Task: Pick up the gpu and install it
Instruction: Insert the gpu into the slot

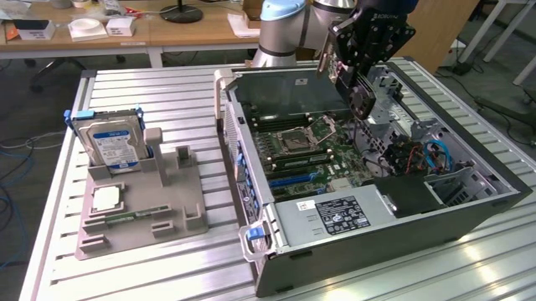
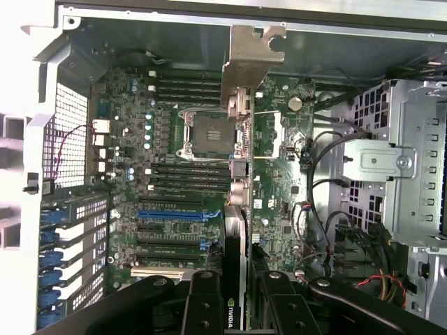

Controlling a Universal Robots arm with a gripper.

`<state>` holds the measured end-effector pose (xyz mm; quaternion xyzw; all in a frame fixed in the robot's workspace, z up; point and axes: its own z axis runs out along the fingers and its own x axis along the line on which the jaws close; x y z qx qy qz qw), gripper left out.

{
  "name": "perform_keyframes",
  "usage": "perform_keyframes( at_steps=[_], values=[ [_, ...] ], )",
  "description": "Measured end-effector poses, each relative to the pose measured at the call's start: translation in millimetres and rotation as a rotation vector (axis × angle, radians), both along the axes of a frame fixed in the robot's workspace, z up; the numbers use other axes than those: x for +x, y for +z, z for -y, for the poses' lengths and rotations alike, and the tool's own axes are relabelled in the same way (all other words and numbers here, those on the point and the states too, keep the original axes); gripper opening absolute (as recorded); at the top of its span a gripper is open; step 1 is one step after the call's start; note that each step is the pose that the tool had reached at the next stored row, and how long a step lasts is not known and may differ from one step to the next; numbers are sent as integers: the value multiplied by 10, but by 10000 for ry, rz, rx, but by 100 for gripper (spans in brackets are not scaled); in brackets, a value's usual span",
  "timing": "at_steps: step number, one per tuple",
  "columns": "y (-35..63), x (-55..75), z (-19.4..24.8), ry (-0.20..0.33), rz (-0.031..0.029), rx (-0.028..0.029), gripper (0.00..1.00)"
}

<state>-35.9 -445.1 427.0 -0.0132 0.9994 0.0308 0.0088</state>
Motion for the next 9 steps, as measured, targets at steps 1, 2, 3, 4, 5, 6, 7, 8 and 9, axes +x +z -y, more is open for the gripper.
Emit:
perform_keyframes(
  at_steps=[1, 2, 3, 4, 5, 6, 7, 8, 9],
  values=[
    [0, 0, 0, 0, 0, 0, 26],
    [0, 0, 0, 5, 0, 0, 26],
    [0, 0, 0, 19, 0, 0, 26],
    [0, 0, 0, 48, 0, 0, 26],
    [0, 0, 0, 91, 0, 0, 26],
    [0, 0, 0, 141, 0, 0, 26],
    [0, 0, 0, 198, 1, 0, 26],
    [0, 0, 0, 262, 1, 0, 26],
    [0, 0, 0, 326, 0, 0, 26]
  ],
)
